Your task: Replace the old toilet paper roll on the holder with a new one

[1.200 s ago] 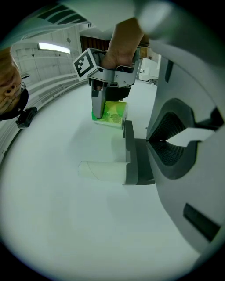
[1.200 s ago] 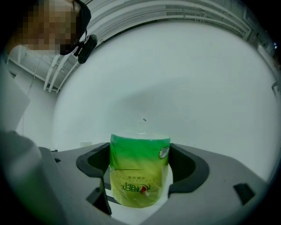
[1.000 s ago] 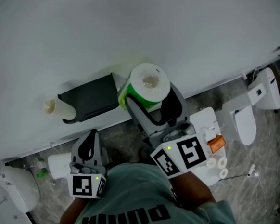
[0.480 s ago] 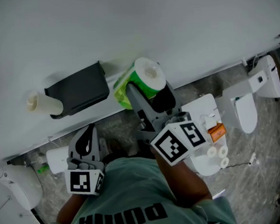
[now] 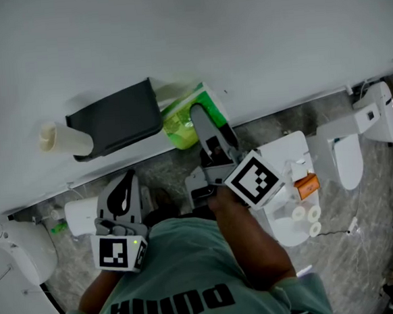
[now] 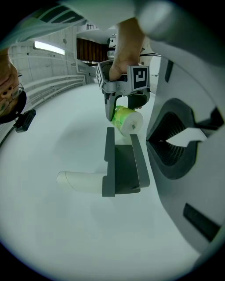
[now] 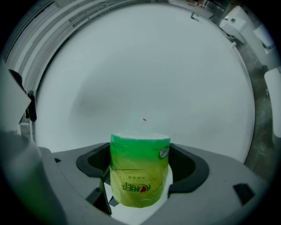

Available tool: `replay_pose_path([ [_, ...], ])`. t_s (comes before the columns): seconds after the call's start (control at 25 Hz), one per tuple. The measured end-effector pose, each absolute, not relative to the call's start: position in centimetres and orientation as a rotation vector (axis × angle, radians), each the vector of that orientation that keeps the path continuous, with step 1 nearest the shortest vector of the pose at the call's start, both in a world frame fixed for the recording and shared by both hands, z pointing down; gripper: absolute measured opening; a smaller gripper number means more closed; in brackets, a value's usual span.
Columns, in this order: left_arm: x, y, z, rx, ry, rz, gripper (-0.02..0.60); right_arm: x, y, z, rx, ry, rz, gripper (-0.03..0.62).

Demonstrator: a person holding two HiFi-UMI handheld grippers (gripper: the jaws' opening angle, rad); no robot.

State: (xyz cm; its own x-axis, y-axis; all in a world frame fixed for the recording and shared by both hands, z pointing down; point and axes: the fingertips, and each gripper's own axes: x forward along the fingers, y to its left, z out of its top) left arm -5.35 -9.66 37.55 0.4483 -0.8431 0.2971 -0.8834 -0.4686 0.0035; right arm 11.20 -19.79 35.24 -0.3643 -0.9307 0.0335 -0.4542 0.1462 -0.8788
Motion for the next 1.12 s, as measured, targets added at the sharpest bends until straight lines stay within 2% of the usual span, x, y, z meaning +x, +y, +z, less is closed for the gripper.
replay_pose_path([
  [0.4, -6.7, -10.1, 37.7, 2.516, -1.553, 0.381, 0.005, 9.7, -20.3, 37.4, -1.177, 1.703, -1.333, 0.41],
  [1.12, -8.4, -9.7, 37.7, 2.496, -1.546, 0.336, 0.005, 6.3, -19.3, 38.8, -1.024, 1.54, -1.455, 0.41],
])
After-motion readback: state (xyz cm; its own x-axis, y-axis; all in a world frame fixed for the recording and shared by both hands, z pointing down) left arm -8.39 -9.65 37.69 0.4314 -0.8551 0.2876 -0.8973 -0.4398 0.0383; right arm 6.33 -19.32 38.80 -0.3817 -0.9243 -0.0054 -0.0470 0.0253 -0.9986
